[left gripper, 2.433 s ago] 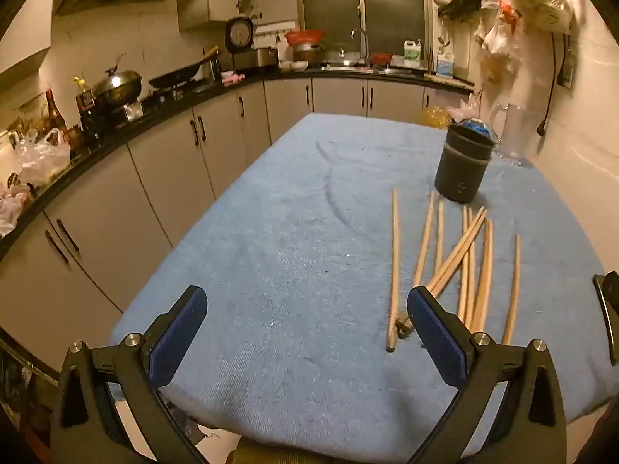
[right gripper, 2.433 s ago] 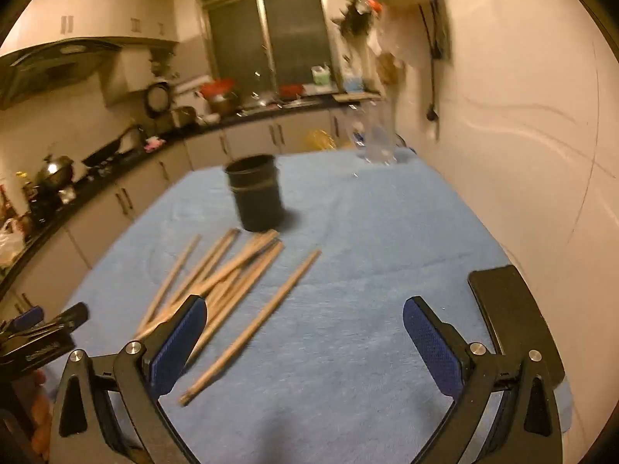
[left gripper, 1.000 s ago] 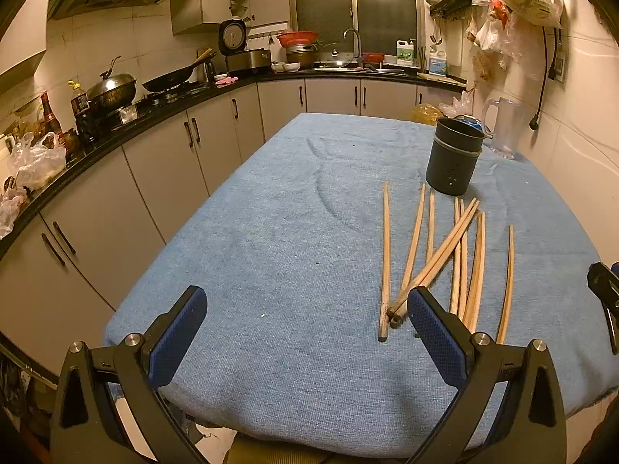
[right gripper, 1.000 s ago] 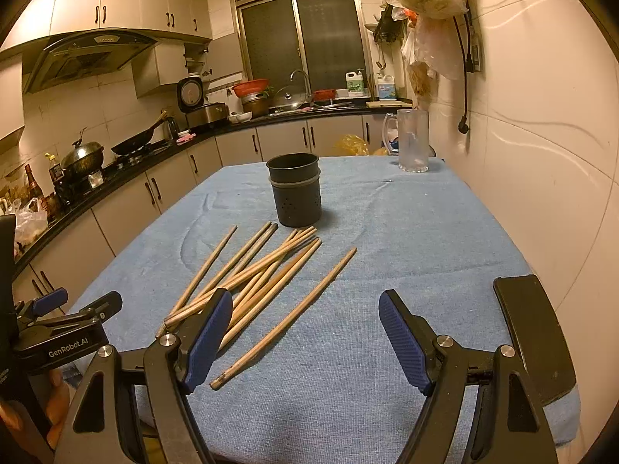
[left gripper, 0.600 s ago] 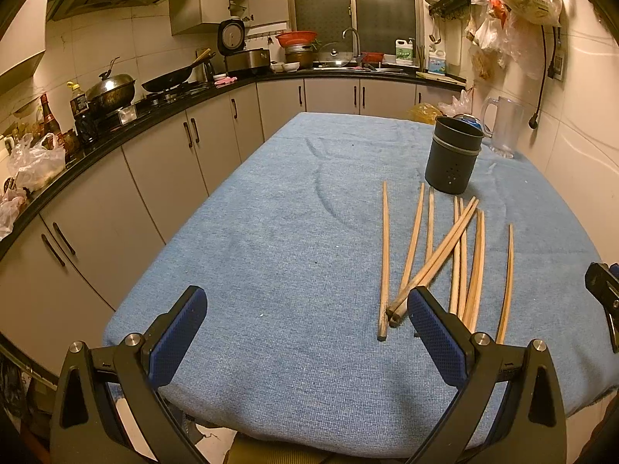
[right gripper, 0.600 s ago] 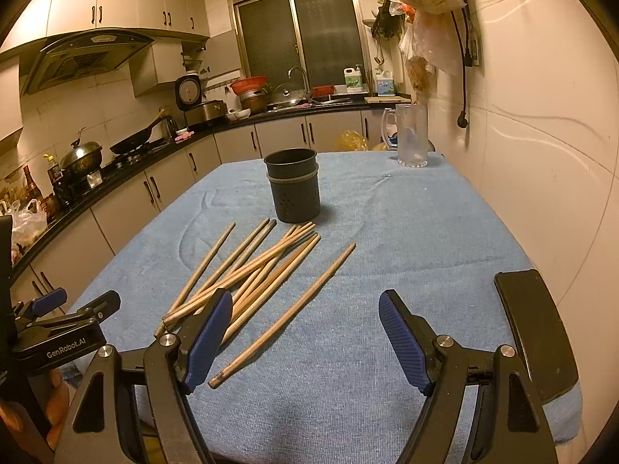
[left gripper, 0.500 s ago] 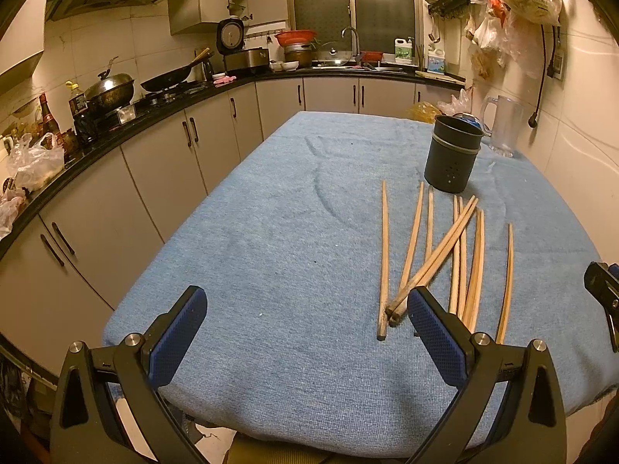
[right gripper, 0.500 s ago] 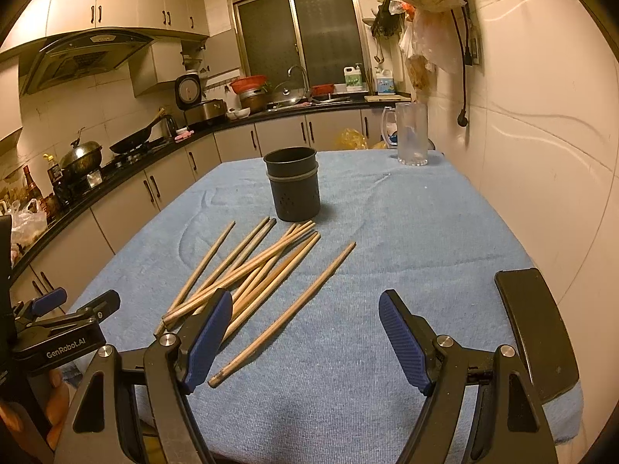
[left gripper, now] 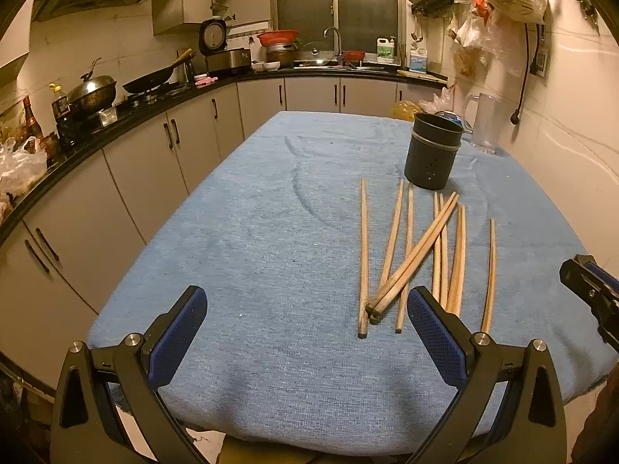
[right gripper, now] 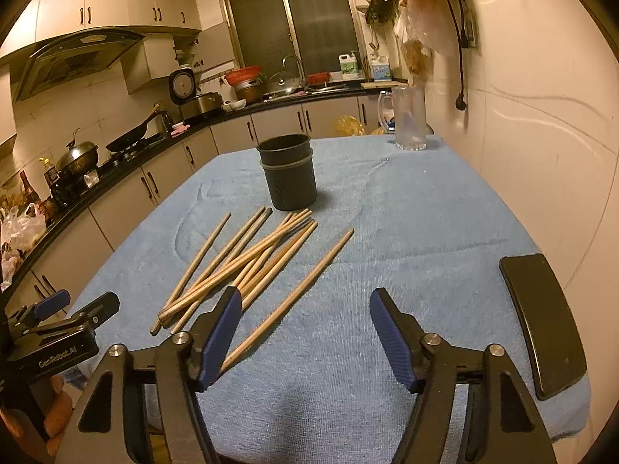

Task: Organize utensils
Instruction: 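Move both grippers toward the wooden chopsticks lying on the towel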

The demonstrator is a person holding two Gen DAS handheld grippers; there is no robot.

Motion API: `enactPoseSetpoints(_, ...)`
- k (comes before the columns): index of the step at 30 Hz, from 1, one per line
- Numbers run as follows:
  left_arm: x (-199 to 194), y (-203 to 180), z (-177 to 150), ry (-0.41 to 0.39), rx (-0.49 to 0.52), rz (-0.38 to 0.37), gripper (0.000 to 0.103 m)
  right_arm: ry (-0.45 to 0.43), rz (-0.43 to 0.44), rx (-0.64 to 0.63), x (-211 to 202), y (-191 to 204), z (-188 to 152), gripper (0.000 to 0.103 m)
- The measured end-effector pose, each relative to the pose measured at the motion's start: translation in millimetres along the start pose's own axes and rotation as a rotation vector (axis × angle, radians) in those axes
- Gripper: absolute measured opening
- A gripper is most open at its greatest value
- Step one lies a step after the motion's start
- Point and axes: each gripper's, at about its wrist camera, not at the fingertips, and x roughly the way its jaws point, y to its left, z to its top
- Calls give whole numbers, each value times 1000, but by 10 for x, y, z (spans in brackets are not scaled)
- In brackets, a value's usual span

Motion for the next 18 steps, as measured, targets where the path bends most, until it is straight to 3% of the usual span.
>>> enactPoseSetpoints(7, 133, -59, 92, 28, 122, 13, 103, 70, 48, 46, 174, -62, 102, 55)
enactPoseSetpoints(18, 380, -23, 325, 134, 171, -120, 103, 200, 93, 121, 498, -162, 379, 49)
